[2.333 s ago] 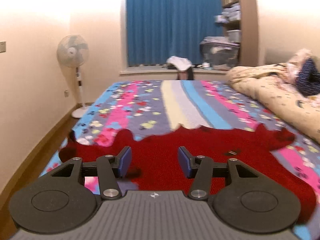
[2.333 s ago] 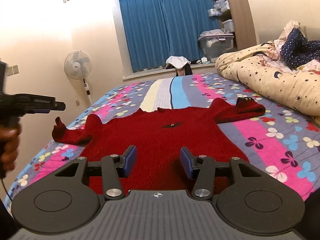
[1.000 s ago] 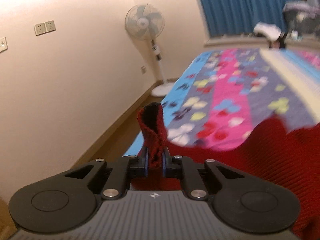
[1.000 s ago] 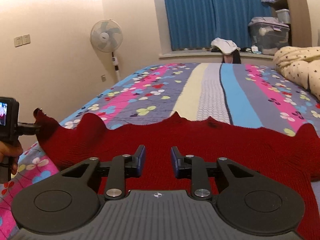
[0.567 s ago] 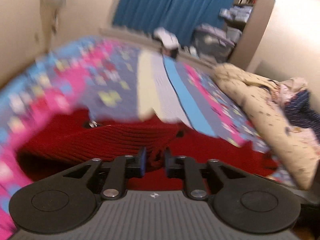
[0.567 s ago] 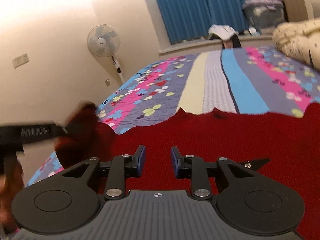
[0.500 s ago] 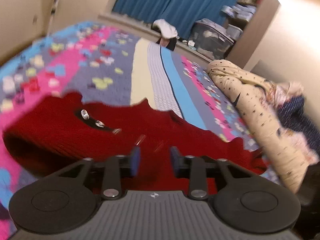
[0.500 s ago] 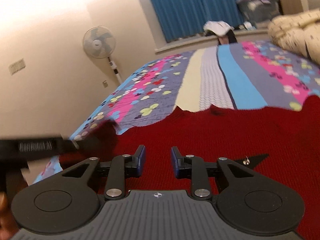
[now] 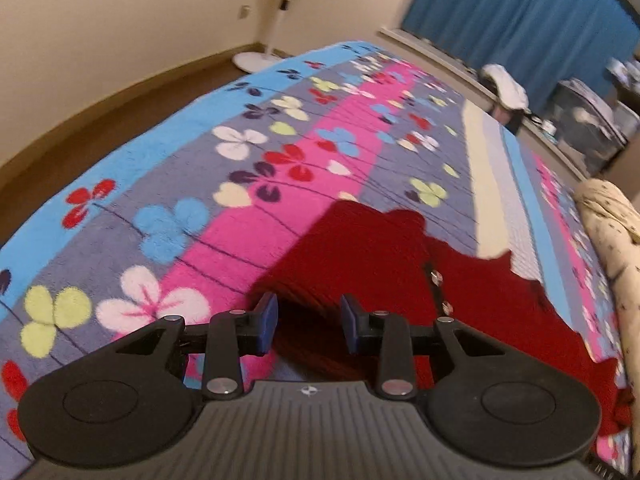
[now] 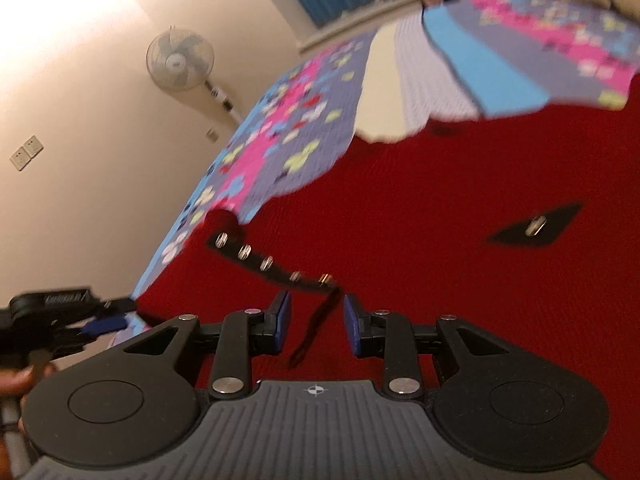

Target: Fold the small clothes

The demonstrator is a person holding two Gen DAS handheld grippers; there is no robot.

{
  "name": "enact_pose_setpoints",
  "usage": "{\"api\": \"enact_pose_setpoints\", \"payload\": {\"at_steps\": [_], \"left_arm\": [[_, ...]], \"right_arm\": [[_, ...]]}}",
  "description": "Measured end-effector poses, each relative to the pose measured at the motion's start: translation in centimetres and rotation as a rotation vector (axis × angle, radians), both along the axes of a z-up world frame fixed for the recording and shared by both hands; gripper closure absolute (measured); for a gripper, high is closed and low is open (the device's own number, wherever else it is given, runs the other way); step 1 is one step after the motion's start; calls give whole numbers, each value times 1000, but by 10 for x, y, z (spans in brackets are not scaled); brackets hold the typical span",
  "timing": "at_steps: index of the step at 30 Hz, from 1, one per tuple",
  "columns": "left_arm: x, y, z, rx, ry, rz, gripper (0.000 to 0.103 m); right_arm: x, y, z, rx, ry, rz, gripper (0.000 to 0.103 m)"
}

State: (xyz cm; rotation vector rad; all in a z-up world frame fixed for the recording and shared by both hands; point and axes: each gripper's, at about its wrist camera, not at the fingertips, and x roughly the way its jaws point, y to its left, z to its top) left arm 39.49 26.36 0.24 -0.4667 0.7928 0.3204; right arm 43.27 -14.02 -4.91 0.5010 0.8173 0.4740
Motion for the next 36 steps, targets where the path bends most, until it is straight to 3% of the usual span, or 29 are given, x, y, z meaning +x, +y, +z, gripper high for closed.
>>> {"api": "enact_pose_setpoints", "payload": {"at_steps": [6,12,15,16,21,24,26,28,30,33,36], "left_arm": [[8,-16,8,62,-25,-15,66],[14,-19,11,137,-50,-13,66],[15,-22,11,155,-53,-21,66],[15,-22,11,156,-54,-23,66],[15,-23,16,169,-77,-35,66],[16,-28,18,170,-89,-61,66],[18,-33,17,160,-90,-85,66],[20,-39,14,139,-89,-121,66],[22,-46,10,117,-84,-152,66],[25,-57,-1,77,-58,-204,66],[29,-67,-12,25,-24,-252,65]], "right_arm": [[14,24,-27,-19,69,37,71],[17,46,-24,-59,11,97,71],[14,55,-19,-104,-41,138,97],[17,53,-16,-109,-56,134,97],[18,10,33,-69,-191,5,97],[22,-33,63,-173,-250,-149,98],[30,-65,60,-246,-190,-278,97],[41,-99,46,-318,-74,-411,97],[51,-132,29,-319,45,-516,97],[61,-157,12,-255,134,-558,97],[66,-159,10,-240,138,-550,97]]}}
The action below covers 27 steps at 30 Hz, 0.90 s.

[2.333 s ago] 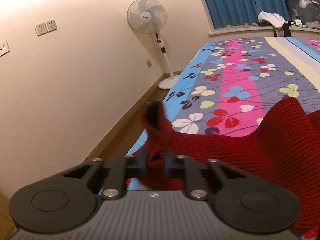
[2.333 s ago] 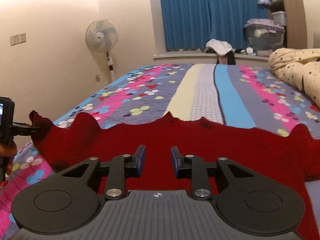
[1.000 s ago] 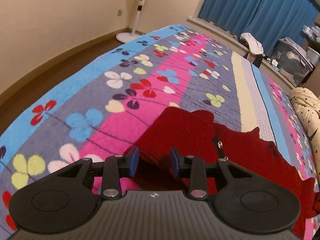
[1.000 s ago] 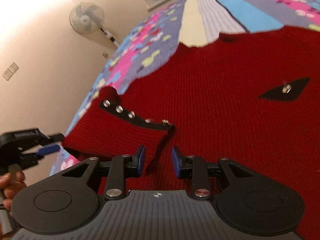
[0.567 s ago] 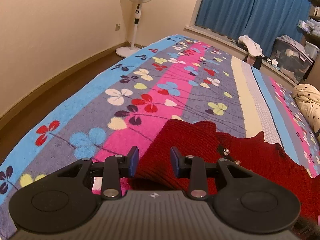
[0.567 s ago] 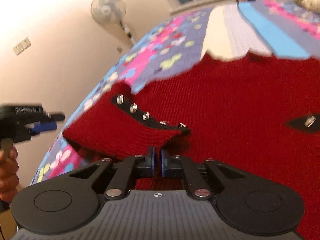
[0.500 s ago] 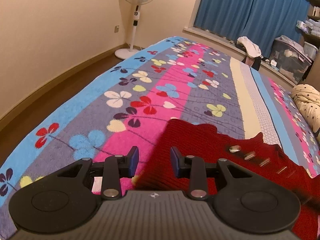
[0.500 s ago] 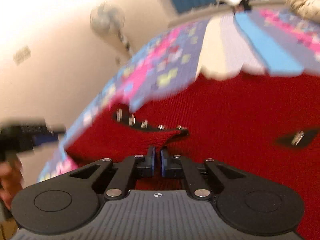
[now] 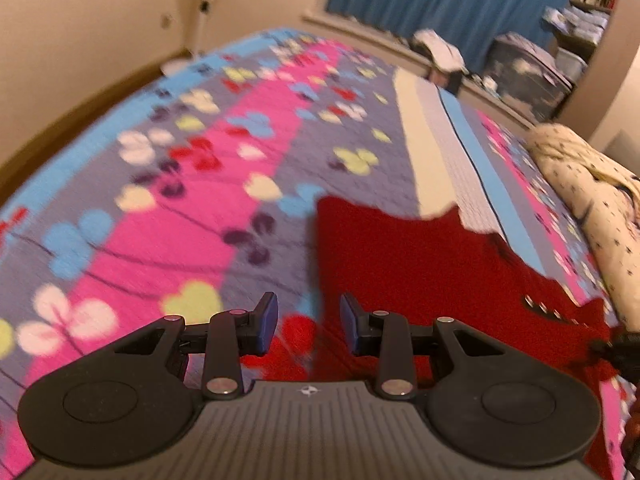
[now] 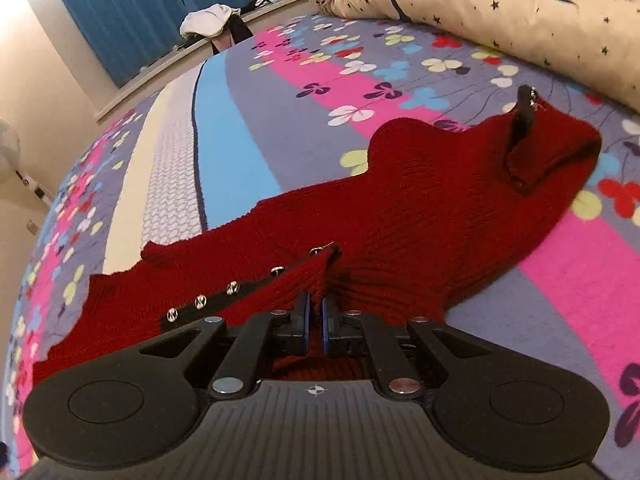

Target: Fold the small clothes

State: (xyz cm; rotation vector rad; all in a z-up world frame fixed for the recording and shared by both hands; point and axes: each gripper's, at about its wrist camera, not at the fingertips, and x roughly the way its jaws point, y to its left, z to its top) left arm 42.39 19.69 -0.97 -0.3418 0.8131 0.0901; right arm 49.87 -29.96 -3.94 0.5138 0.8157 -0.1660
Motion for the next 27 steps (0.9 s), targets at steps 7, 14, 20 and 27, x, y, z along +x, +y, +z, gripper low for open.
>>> {"api": "enact_pose_setpoints", "payload": {"at_steps": [7,14,20,27], "left_arm": [[6,-21,-24,-17,74,-74,54],[10,-18,-35,-33,92,-41,46],[9,-24,-39,-8,89,-54,46],[7,-36,-32,62,64,-98,81]], "right_arm": [[-1,-2,-7,55,35,-32,72],[1,0,-16,78,90,-42,51],[0,3,-16,-11,69,-59,96],[-3,8,5,-73,-43,-20,98]]}}
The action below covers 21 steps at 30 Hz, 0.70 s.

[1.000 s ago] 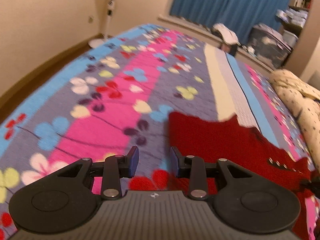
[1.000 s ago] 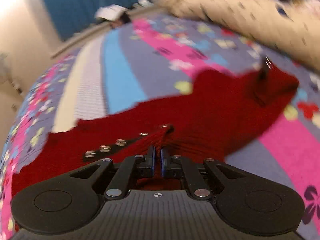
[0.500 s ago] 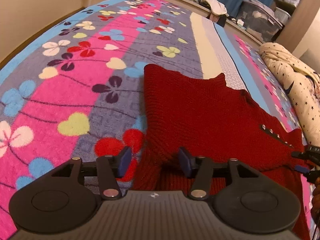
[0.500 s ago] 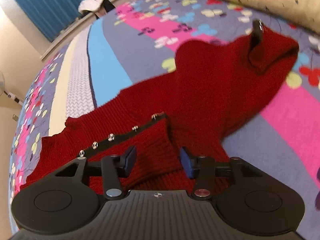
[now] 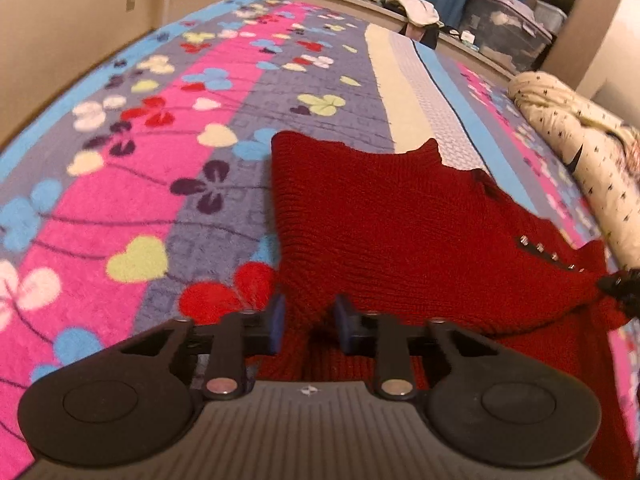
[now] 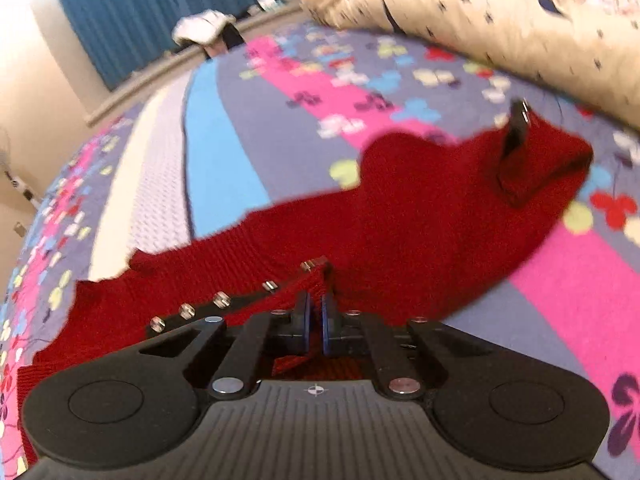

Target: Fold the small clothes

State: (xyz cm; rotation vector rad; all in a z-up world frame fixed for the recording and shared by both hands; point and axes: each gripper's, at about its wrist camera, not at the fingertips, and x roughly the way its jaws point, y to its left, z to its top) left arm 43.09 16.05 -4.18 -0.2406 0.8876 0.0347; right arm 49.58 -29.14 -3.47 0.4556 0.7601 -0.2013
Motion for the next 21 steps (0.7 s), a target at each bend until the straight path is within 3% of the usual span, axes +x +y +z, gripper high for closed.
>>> {"api": "enact_pose_setpoints", "payload": {"at_steps": [1,6,9,15,21], "left_arm": [[0,-2,0,16,-3,-9,87],[0,-3,1,18,0,-15,87],[0,1,2,-6,2,-3,86],[-2,0,11,-5,-39,4,86],[-5,-5,18,-20,-71,-11,86]], "right_arm": [[1,-1,-1,-5,5,3,98],[6,-12,-21,-3,127,-69,98],[3,-12,-13,-22,98,-89,95],[-5,-7,8,-23,-44,-69,95],[6,-7,-7,66,28,-22,95]]}}
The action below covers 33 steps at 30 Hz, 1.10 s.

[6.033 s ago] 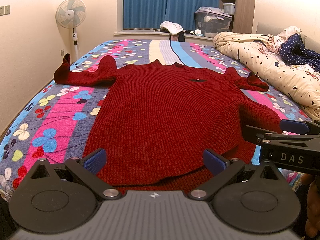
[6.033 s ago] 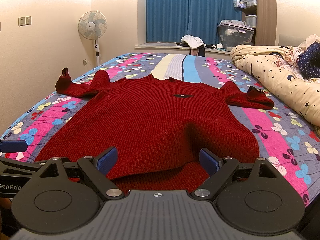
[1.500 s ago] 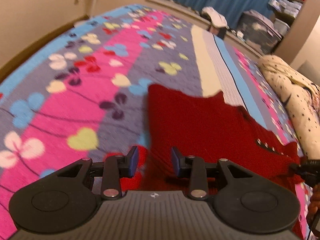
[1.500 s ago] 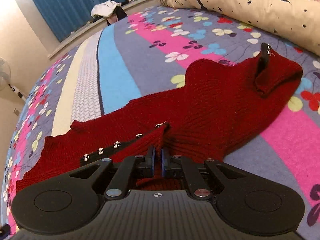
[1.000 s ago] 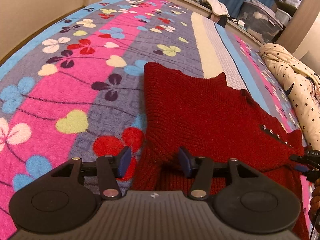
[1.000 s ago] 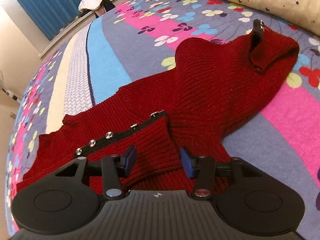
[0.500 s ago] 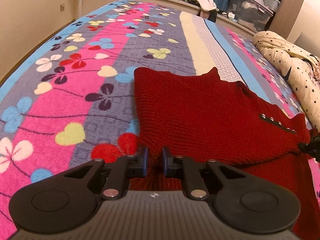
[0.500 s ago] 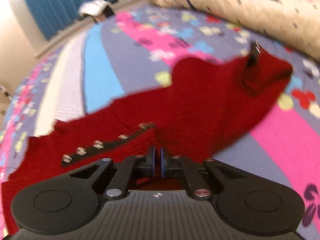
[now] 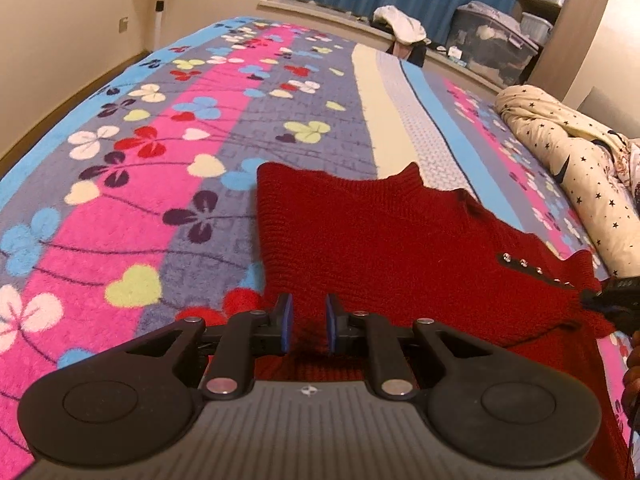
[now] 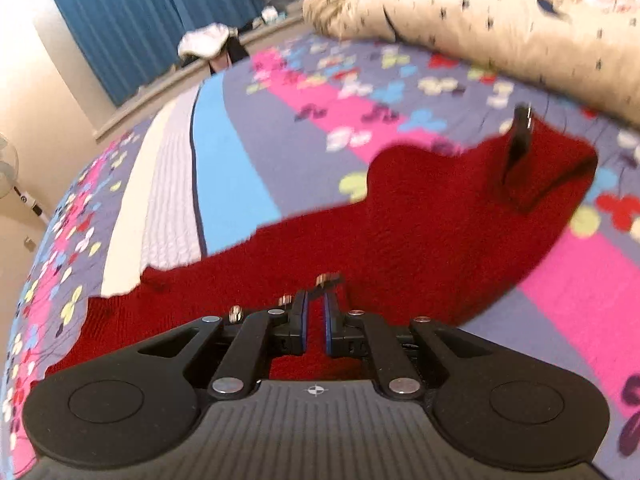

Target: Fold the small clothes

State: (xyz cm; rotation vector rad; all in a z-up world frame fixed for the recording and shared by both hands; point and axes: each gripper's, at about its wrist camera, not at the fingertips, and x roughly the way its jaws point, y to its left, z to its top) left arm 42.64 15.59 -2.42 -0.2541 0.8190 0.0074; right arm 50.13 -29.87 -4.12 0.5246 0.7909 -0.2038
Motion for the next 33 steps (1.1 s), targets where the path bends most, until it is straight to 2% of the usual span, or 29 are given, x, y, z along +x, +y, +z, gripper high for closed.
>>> {"api": "enact_pose_setpoints", "payload": {"at_steps": [4,10,12,15,18,20,23,24,27,28,30,33], "left_arm": [[0,-1,1,-8,-8,-14,86],[2,-6,-8,13,32,-50,86],[3,-13,-16,72,71,-78,86],[0,-23,-17,149,66,-118,86],[-1,-25,-18,171,66,-134,86],[-1,-24,-19,166,67,-133,86],[0,-23,-19,162,68,-132,86],[0,-23,-19,163,68,-132,86],[0,-23,-18,167,66,-134,86],[0,-24,-18,169,66,-135,86],[0,-25,-18,172,63,-136,84],[0,-25,-18,173,63,-137,84]], "right_arm": [[4,7,-14,-25,90,20,94],[3,9,-14,-27,89,22,94],[3,6,-13,-13,86,15,94],[1,-2,-8,-4,56,-25,94],[1,-16,2,-83,5,-80,94],[4,-24,8,-199,-12,-103,94],[10,-39,10,-411,12,-159,94],[12,-44,8,-450,23,-169,90],[18,-59,3,-533,42,-199,59],[20,-62,1,-551,45,-204,54],[24,-71,-3,-563,42,-198,52],[29,-81,-9,-530,43,-188,52]]}}
